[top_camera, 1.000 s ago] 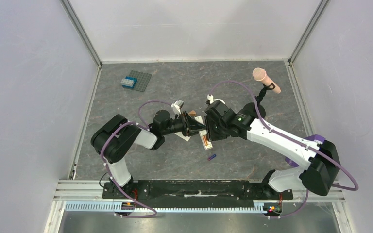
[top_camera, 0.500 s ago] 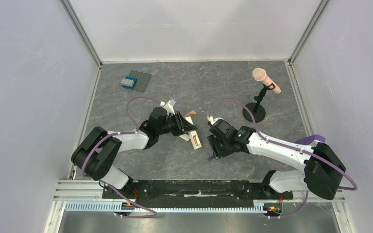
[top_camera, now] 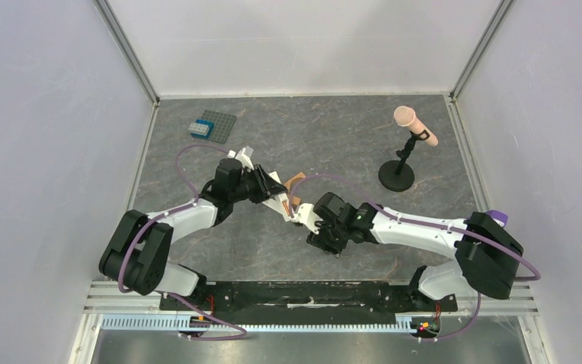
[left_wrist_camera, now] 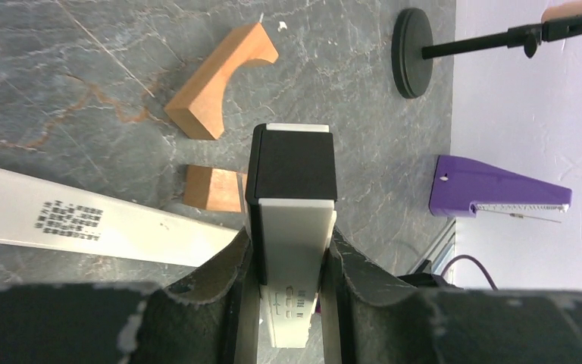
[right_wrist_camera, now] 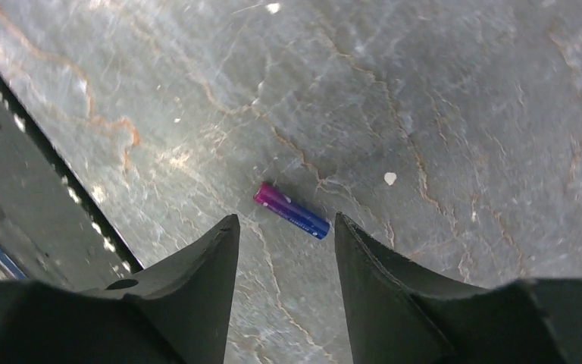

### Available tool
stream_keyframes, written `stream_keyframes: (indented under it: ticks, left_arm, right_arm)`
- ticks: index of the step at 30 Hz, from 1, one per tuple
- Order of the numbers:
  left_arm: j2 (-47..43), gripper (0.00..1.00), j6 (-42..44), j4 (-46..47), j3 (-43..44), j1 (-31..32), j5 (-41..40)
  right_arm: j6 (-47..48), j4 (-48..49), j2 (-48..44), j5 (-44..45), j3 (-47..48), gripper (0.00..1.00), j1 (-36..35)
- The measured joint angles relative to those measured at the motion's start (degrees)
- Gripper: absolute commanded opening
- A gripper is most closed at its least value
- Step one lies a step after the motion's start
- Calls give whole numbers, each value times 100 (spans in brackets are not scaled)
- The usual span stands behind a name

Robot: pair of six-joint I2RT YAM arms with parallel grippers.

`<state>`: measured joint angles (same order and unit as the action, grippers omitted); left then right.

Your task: Load the batteries into the remote control

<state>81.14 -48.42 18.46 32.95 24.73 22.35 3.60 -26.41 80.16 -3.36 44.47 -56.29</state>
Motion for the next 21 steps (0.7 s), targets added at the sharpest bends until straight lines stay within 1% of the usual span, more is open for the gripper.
stream_keyframes:
  ticks: [4,7,12,18,21]
  left_arm:
    - [0,2,15,-109,15,-155,22]
    - [0,2,15,-170,15,-197,24]
    - [0,2,15,-208,15,-227,31]
    - [2,2,13,-181,15,-254,70]
    - [24,2,13,-122,15,-254,83]
  right_arm:
    - [979,-278,129,-411,144,52,83]
    - [1416,-363,269,-627,243,51,192]
    - [1816,-404,446,-675,238,48,219]
    - [2072,-24,422,-492,-37,46,216]
    - [2153,55,422,-424,-96,42,216]
